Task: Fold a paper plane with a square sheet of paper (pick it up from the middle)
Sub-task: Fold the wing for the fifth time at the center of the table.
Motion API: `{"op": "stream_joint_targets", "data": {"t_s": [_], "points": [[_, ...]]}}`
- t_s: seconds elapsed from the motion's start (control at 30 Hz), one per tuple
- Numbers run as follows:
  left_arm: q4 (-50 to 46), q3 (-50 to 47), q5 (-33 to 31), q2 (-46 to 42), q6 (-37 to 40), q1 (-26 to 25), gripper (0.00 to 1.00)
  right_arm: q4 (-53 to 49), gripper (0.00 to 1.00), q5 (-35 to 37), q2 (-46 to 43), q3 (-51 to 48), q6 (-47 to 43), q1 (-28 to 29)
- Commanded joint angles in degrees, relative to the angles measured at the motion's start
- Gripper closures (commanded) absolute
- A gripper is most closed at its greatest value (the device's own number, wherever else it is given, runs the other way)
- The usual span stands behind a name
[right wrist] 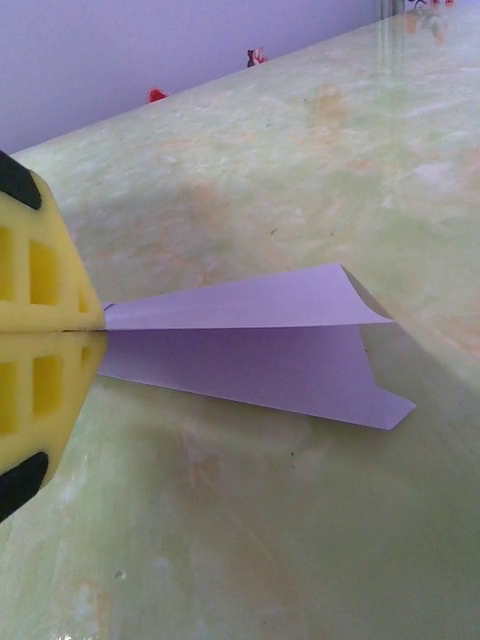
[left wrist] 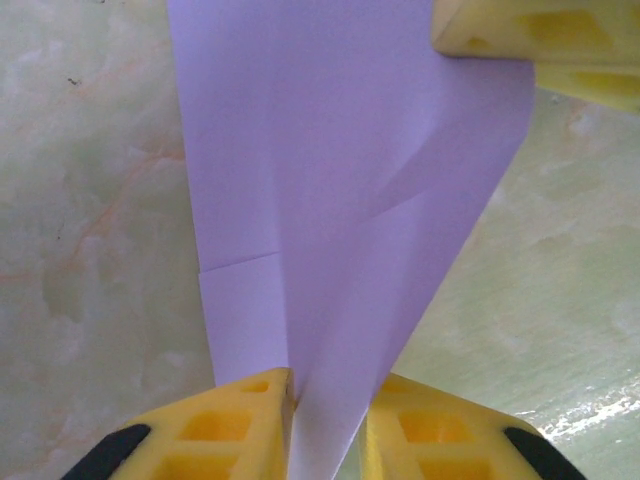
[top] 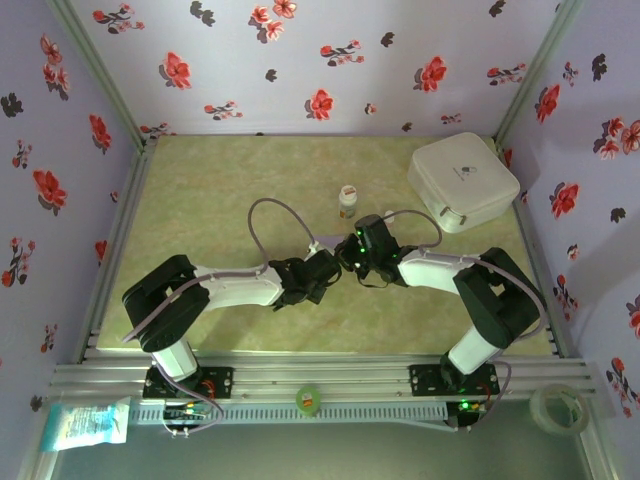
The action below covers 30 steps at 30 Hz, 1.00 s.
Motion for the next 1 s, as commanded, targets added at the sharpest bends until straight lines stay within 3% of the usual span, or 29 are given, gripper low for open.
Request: {"op": "stream_joint_targets", "data": {"t_s": [0.0, 0.43, 0.73, 0.97], "points": [[-1.1, -0.1, -2.1, 0.4, 0.2, -0.7, 0.75, 0.3, 0.95, 1.1, -1.5, 1.0, 1.0, 0.5], [-1.7, -0.3, -3.0, 0.6, 0.3, -0.7, 0.73, 0.6, 0.98, 1.2, -1.2, 1.1, 1.1, 0.5], [-1.1, -0.5, -3.0, 0.5, 0.4, -0.7, 0.91, 0.7, 0.98, 1.1, -1.2, 1.0, 1.0, 0.5], [-0.6, -0.4, -3.0, 0.4, 0.1, -0.7, 0.97, 0.9, 0.95, 1.3, -1.5, 0.7, 1.1, 0.5]]}}
